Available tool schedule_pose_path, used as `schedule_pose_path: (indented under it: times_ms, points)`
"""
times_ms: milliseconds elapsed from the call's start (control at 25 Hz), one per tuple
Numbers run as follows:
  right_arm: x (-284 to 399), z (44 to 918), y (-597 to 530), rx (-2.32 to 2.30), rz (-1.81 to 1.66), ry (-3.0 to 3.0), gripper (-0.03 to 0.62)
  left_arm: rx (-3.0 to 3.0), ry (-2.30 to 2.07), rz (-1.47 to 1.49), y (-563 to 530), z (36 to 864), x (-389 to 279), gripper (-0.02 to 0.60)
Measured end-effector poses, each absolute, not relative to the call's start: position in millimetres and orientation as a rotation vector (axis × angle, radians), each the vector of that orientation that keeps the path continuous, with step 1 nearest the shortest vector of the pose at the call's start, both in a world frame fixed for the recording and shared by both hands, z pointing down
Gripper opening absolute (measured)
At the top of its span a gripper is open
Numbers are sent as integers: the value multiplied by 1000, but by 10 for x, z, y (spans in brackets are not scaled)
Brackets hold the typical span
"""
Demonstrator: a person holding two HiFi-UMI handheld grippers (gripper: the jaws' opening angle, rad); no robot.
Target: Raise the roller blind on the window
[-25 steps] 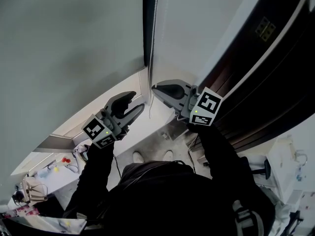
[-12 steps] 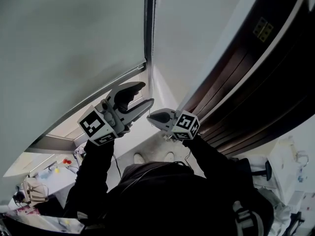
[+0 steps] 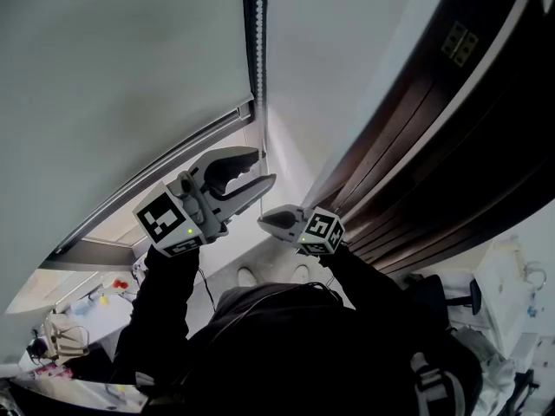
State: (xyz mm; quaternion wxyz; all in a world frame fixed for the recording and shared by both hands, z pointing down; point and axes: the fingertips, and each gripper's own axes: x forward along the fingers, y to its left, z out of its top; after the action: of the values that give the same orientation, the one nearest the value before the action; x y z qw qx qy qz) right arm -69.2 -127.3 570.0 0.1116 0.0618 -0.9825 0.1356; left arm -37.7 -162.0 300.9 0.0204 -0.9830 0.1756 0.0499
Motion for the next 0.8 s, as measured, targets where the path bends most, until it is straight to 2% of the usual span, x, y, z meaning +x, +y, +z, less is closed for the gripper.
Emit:
schedule_pose_path:
  times_ms: [40, 80, 200, 560, 600, 640, 680, 800]
  points:
    - [-676, 5706, -1286, 186, 401, -2885, 6, -3036, 562, 143, -1624, 3003, -381, 97]
    - [-661, 5712, -1296, 189, 403, -2883, 6, -3026, 582, 133, -1633, 3001, -390, 67]
    - [-636, 5712, -1285, 181, 401, -2878, 6, -3044, 609, 135, -1665, 3005, -409, 29]
    - [-528, 5547, -1277, 159, 399, -2949, 8, -3195, 541, 349, -1694, 3012, -431, 9]
    - [-500, 5437, -1298, 154, 424, -2988, 55, -3186, 538, 366, -1678, 3012, -434, 9]
    - [-465, 5315, -1330, 148, 454, -3023, 138, -3181, 534, 383, -1662, 3015, -438, 9]
    - [-425, 5187, -1369, 144, 471, -3054, 194, -3178, 534, 393, -1652, 3029, -443, 9]
    - [-290, 4713, -1508, 145, 444, -3142, 223, -3167, 564, 328, -1679, 3181, -448, 9]
